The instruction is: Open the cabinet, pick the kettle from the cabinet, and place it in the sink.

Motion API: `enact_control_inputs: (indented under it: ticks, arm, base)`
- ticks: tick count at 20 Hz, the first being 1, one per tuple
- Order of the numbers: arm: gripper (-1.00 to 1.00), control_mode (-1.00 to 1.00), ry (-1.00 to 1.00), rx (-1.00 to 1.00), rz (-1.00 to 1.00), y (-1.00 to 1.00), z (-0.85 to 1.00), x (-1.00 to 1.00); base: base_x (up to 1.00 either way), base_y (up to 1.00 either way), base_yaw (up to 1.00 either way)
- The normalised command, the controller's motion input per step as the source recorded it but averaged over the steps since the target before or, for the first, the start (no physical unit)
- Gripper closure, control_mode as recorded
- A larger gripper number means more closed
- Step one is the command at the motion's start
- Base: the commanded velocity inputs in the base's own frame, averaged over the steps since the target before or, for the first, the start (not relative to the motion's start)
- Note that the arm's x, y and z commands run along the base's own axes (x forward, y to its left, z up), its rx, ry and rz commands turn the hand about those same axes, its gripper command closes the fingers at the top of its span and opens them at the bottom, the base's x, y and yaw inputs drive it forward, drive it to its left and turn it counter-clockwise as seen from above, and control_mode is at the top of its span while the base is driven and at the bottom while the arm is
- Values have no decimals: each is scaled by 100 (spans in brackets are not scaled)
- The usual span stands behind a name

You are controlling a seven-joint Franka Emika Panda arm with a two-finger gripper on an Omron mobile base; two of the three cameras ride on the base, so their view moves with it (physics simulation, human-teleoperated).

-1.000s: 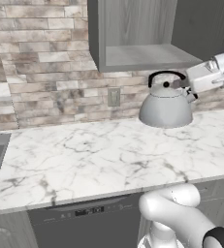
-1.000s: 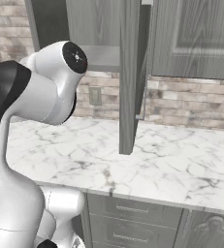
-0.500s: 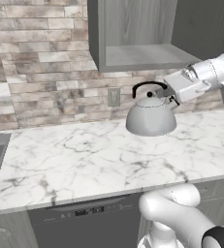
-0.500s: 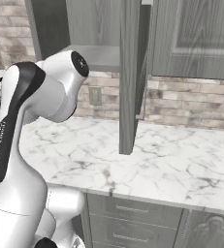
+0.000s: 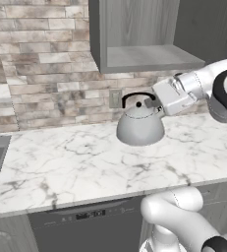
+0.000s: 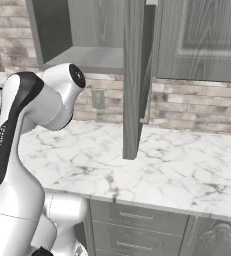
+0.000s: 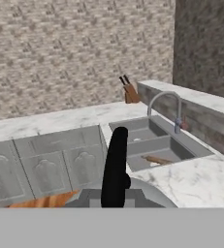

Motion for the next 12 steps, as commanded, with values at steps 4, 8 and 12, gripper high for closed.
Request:
enact_control_inputs:
  ticks: [4,8,12]
  arm:
    - [100,-100,-4,0,0,20,-27,21]
    - [100,-100,-2,0,0,19,-26,18]
    - [100,-100,-2,3,0,10,-25,18]
  base:
    - [0,0,0]
    - [0,0,0]
    - [0,0,0]
